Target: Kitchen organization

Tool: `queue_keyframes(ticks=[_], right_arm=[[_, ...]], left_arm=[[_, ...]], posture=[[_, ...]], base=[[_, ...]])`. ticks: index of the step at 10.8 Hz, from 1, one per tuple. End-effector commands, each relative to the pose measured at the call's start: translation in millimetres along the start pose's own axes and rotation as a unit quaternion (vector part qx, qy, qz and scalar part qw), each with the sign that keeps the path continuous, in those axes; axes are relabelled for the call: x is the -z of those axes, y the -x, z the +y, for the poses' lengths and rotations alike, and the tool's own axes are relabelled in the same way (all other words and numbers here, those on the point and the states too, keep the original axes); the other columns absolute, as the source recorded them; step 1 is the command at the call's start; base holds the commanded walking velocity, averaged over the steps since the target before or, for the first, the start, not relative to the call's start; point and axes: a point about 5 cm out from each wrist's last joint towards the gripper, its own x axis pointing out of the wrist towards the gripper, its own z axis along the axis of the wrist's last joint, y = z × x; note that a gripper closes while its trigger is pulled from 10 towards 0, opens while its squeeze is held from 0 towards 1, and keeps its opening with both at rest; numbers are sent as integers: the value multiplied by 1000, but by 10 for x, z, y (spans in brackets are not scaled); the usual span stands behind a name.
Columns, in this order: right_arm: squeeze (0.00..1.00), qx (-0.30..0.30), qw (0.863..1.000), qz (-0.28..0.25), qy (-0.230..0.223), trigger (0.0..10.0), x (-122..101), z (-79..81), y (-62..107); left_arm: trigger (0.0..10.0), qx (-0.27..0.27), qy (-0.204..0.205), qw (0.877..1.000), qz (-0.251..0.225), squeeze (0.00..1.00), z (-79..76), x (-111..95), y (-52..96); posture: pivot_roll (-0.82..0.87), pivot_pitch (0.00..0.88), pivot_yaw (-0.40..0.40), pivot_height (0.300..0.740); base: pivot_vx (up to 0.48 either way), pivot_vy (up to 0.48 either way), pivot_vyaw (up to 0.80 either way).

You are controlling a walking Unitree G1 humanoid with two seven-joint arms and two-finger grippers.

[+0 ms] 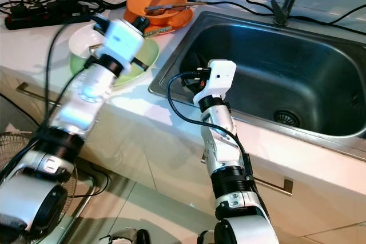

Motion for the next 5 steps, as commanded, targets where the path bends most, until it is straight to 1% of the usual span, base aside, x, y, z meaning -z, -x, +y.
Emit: queue_keyframes(ticks=[1,2,3,4,5], right_arm=[[0,0,1000,3,-5,10000,17,4,4],[0,0,1000,4,-6,10000,22,6,2],[0,-2,1000,5,-7,10000,24,7,1],[0,-2,1000,5,-7,10000,25,7,-1],[0,-4,1000,6,-7,10000,24,12,-5]], left_arm=[[10000,25,33,999,5,0,16,-26,22],[10000,46,50,998,2,0,61,-71,41],[10000,52,60,997,0,0,170,-116,56],[10000,53,64,997,-3,0,242,-152,69],[10000,44,68,997,-7,0,369,-216,98]], posture=[[29,77,38,740],[32,76,36,740],[35,75,34,740],[37,74,33,740],[44,74,30,740]], base=[[0,0,0],[0,0,0],[0,0,0],[0,0,0],[0,0,0]])
